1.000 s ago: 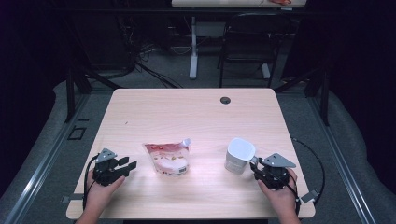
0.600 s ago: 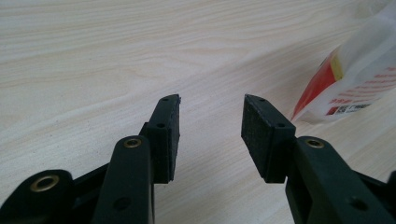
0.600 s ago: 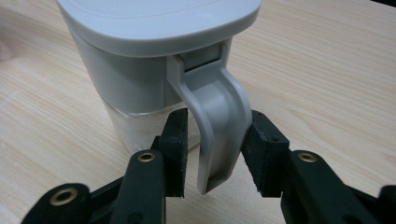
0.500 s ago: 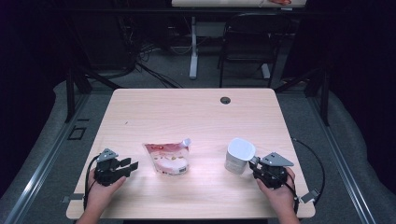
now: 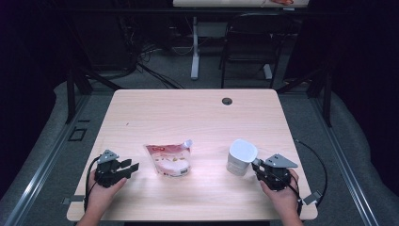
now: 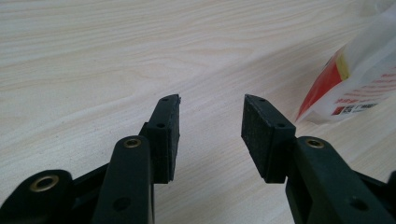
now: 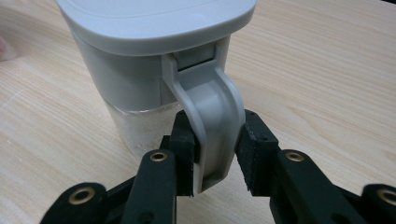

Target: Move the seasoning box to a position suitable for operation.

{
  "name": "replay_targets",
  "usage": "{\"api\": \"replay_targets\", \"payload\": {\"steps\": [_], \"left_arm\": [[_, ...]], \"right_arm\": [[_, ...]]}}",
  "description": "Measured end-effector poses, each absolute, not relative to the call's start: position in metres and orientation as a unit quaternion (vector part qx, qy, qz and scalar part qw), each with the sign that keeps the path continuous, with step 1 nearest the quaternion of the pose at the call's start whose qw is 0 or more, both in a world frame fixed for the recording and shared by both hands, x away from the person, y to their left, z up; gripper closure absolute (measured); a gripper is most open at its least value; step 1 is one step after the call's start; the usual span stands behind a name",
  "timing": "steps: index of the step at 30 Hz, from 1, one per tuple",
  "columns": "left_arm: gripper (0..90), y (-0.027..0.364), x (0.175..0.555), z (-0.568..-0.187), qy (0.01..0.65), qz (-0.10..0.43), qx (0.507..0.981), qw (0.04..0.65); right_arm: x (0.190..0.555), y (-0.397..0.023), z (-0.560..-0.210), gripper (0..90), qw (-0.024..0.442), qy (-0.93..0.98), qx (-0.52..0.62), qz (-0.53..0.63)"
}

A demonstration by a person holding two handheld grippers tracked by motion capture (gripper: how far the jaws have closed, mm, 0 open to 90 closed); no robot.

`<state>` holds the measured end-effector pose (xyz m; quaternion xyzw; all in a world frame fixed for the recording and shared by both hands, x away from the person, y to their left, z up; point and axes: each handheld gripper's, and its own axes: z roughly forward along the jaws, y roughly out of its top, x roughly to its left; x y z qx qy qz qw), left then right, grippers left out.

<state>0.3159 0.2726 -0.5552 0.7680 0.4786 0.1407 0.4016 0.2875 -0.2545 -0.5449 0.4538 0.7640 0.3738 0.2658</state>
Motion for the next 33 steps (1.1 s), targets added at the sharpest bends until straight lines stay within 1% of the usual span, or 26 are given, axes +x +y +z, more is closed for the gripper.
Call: {"api": "replay_targets", "payload": {"steps": [17,26,33], "left_arm": [[56.9,0.272,0.315,-0.554,0.475,0.141,0.770,0.401],[56.8,0.272,0.315,-0.554,0.477,0.147,0.766,0.405],[56.8,0.273,0.315,-0.553,0.476,0.146,0.767,0.404]], "right_arm": [[0.285,-0.254,-0.544,69.3,0.264,0.765,0.456,0.370],[0.282,-0.254,-0.543,69.2,0.253,0.771,0.451,0.373],[0.275,-0.249,-0.542,69.2,0.242,0.788,0.425,0.374]]}}
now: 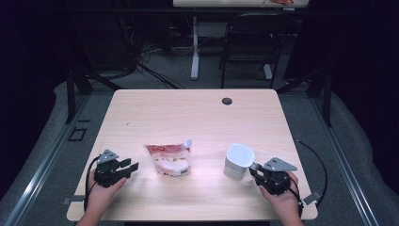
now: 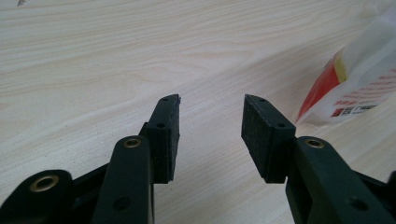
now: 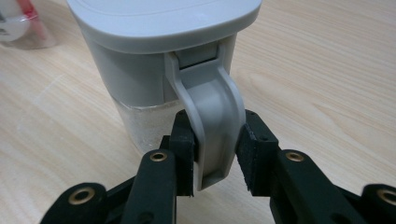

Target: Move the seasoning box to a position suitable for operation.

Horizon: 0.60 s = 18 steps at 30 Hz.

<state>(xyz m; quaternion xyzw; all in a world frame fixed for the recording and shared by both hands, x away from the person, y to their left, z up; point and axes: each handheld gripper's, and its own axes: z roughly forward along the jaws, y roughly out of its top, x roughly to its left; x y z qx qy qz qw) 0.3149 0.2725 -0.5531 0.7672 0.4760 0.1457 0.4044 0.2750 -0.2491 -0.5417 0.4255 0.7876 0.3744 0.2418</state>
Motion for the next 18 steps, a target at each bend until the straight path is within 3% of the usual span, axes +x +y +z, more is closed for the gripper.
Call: {"api": "replay_targets", "payload": {"steps": [18], "left_arm": [[57.4,0.256,0.305,-0.548,0.447,0.140,0.784,0.407]], "right_arm": [[0.279,-0.236,-0.543,69.2,0.212,0.818,0.360,0.395]]}}
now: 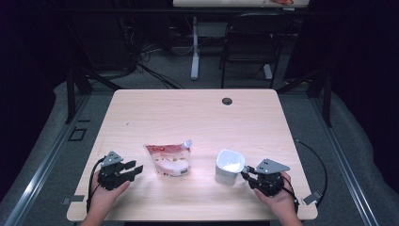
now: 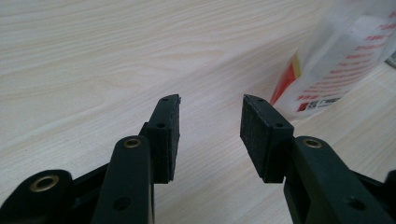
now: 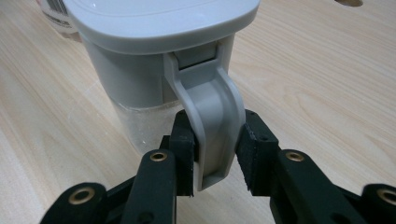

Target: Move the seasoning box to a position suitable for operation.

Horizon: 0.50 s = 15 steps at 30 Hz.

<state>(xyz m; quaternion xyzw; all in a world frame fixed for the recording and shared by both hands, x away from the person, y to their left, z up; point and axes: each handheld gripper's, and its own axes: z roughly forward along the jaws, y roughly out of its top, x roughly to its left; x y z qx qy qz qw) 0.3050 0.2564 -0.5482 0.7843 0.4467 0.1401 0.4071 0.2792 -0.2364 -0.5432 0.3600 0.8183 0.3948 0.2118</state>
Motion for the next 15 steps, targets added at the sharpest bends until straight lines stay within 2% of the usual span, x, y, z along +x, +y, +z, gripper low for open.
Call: {"api": "replay_targets", "payload": {"steps": [5,10,15], "left_arm": [[57.4,0.252,0.303,-0.548,0.440,0.137,0.789,0.407],[57.4,0.251,0.302,-0.548,0.442,0.135,0.789,0.405],[57.4,0.250,0.299,-0.547,0.440,0.133,0.789,0.408]], "right_arm": [[0.282,-0.240,-0.545,68.9,0.219,0.806,0.377,0.400],[0.283,-0.246,-0.544,64.4,0.215,0.789,0.406,0.407],[0.270,-0.248,-0.535,63.5,0.212,0.773,0.418,0.428]]}}
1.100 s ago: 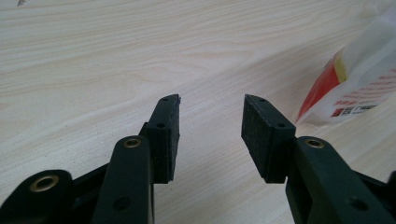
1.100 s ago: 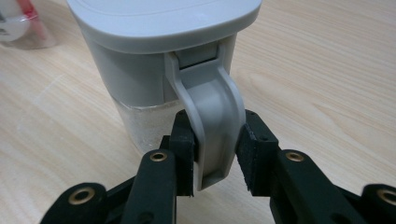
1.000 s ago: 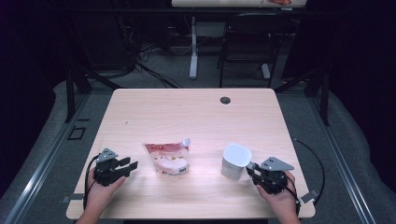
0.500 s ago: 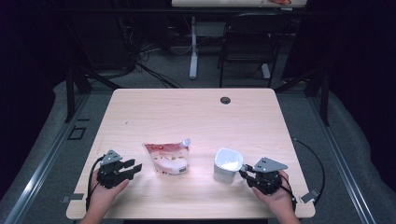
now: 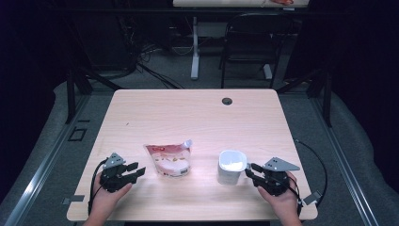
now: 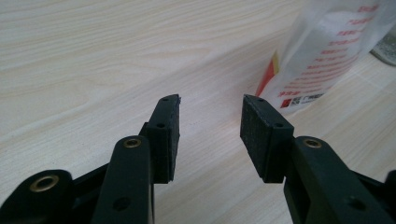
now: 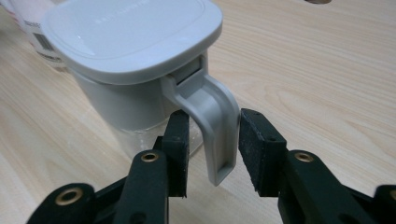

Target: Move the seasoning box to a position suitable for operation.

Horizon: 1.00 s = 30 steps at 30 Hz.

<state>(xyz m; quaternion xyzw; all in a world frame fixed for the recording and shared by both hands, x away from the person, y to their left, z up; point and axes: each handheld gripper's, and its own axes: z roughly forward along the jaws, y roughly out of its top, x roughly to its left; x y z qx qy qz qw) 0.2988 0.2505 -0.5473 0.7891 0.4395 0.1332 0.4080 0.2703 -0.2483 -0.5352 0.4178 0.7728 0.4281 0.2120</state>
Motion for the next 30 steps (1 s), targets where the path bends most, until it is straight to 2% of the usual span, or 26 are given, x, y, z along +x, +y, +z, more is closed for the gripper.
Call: {"api": "replay_targets", "payload": {"steps": [10,13,16,22,23,30], "left_arm": [[57.4,0.252,0.300,-0.549,0.446,0.134,0.786,0.408],[57.4,0.253,0.302,-0.550,0.447,0.134,0.786,0.407],[57.5,0.255,0.303,-0.551,0.449,0.135,0.786,0.404],[57.7,0.256,0.304,-0.551,0.449,0.136,0.787,0.400],[57.6,0.256,0.304,-0.551,0.451,0.137,0.786,0.400],[57.6,0.257,0.305,-0.552,0.450,0.139,0.786,0.399]], "right_arm": [[0.257,-0.252,-0.514,61.7,0.231,0.742,0.439,0.451],[0.261,-0.252,-0.507,68.0,0.220,0.737,0.449,0.455],[0.265,-0.250,-0.500,78.8,0.216,0.735,0.456,0.453],[0.270,-0.244,-0.490,85.5,0.219,0.738,0.462,0.440],[0.271,-0.240,-0.487,90.0,0.221,0.742,0.463,0.432],[0.276,-0.225,-0.479,90.0,0.212,0.757,0.445,0.429]]}}
